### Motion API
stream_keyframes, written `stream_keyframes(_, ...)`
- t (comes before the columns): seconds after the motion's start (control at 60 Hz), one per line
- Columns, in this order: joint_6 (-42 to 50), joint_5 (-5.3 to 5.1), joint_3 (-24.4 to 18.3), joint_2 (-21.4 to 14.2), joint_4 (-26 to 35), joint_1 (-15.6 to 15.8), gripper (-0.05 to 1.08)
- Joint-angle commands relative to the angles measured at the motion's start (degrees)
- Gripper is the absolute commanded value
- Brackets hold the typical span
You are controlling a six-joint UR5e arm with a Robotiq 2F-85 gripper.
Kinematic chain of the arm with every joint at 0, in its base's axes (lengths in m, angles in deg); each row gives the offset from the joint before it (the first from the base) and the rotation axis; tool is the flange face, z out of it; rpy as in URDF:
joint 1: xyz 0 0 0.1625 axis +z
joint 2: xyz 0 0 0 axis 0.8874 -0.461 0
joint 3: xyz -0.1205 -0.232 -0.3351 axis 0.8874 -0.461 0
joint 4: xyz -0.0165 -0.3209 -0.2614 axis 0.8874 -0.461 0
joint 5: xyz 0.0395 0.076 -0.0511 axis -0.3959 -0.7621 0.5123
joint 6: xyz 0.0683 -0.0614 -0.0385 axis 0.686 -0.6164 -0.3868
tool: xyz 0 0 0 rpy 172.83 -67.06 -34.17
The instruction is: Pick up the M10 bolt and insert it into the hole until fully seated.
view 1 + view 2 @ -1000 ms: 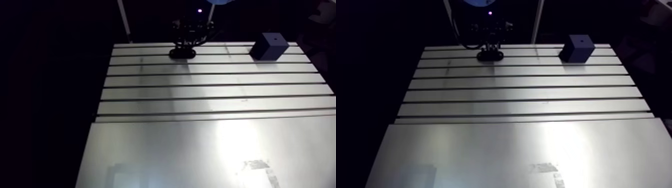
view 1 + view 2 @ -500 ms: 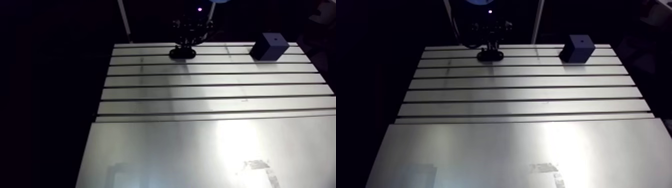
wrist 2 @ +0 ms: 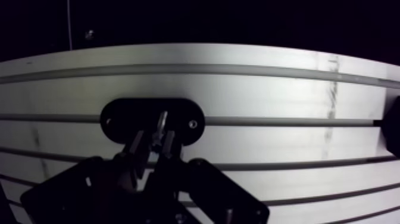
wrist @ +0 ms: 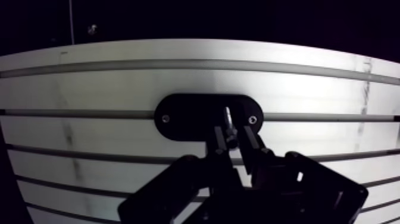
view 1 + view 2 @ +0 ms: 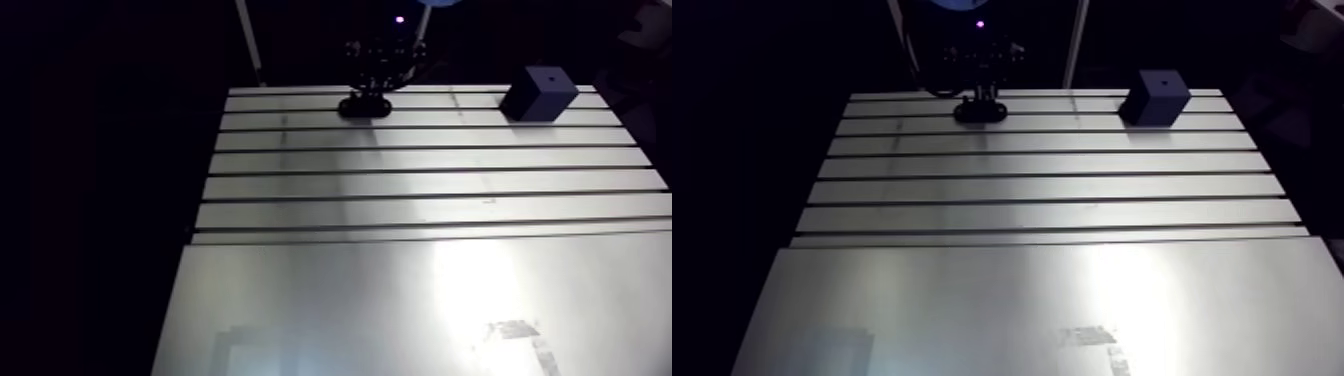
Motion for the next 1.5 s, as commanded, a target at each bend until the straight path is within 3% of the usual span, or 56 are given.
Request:
stream_keyframes(0.017, 0.00, 0.02, 0.18, -0.15, -0.03, -0.14, 0.87)
stream_keyframes(0.15, -0.16, 0.11, 0.12, -0.51, 0.04, -0.24, 0.96)
stream_keyframes(0.167, -0.35, 0.37, 0.12, -1.96, -0.15, -0.07, 1.08)
stream_keyframes(0.567, -0.44, -0.04, -1.94, -4.55, 0.04, 1.07, 1.08)
stream_keyframes(0.817, -0.44, 0.30, -4.54, -5.34, 2.44, 0.83, 1.08)
stream_keyframes(1.033, -0.20, 0.39, -9.42, -6.71, 12.37, 0.14, 1.08)
stream_keyframes(1.167, 0.09, 0.39, -13.02, -7.52, 21.44, -0.22, 1.08)
stream_keyframes(1.233, 0.09, 0.39, -15.42, -7.78, 28.89, -0.51, 1.08)
stream_keyframes(1.35, -0.16, 0.46, -17.44, -8.22, 34.94, -0.74, 1.08)
stream_keyframes(1.417, -0.40, 0.56, -19.24, -8.25, 39.79, -1.99, 1.08)
stream_keyframes(1.5, -0.51, 0.57, -19.97, -8.34, 41.42, -3.69, 1.08)
